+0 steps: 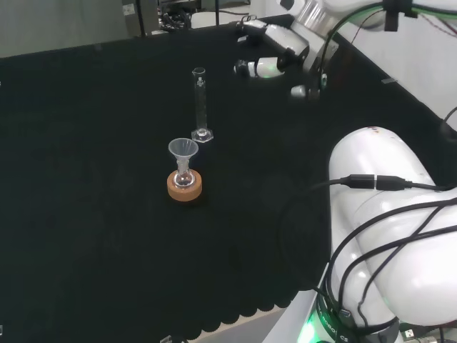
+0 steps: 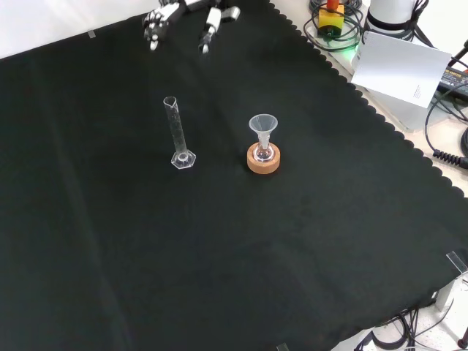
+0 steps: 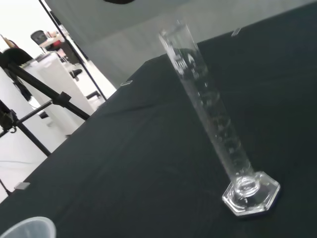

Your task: Put the graduated cylinder back on the table.

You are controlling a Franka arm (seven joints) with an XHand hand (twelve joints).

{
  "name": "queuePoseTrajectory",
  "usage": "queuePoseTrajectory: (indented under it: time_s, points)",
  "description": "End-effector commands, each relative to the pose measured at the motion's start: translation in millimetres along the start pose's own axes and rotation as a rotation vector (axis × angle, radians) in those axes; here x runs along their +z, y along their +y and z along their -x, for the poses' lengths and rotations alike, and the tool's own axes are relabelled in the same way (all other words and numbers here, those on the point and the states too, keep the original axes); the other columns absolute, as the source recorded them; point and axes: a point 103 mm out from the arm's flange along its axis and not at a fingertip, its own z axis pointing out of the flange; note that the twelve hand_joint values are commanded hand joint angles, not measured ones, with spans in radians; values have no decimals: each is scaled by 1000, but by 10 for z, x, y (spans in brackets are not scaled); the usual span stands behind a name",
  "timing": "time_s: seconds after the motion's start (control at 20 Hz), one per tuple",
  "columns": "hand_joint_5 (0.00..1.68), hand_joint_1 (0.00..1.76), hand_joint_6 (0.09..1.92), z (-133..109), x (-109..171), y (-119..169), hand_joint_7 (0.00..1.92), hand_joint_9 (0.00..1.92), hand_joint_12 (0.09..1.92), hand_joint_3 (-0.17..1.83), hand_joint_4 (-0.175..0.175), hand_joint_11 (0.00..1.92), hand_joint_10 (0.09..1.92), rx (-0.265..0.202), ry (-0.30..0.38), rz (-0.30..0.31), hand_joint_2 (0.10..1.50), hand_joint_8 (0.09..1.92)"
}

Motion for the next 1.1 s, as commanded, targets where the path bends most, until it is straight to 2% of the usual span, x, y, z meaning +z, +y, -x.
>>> queuePoseTrajectory:
  time_s: [0.05, 0.2, 0.55, 0.6, 0.8, 0.9, 1.1]
  points:
    - [342, 766, 87, -559, -392, -560, 202, 590, 1429, -175, -11, 181, 87, 57, -214, -96, 1007, 629]
    - [341, 765, 87, -734, -461, -642, 191, 578, 1431, -175, -11, 180, 87, 45, -288, -128, 1008, 625]
    - [342, 759, 87, -992, -569, -791, 183, 552, 1435, -175, -10, 167, 87, 44, -381, -151, 1015, 623]
    - [344, 757, 87, -1025, -584, -811, 182, 526, 1438, -175, -10, 167, 135, 44, -396, -151, 1015, 625]
    - [347, 755, 87, -1149, -624, -875, 175, 288, 1454, -175, -9, 169, 667, 47, -433, -165, 1016, 637]
    - [347, 753, 87, -1203, -632, -906, 172, 238, 1458, -175, -8, 166, 762, 51, -450, -171, 1016, 641]
    - [346, 749, 87, -1256, -624, -963, 170, 212, 1462, -175, -8, 161, 800, 64, -459, -180, 1017, 644]
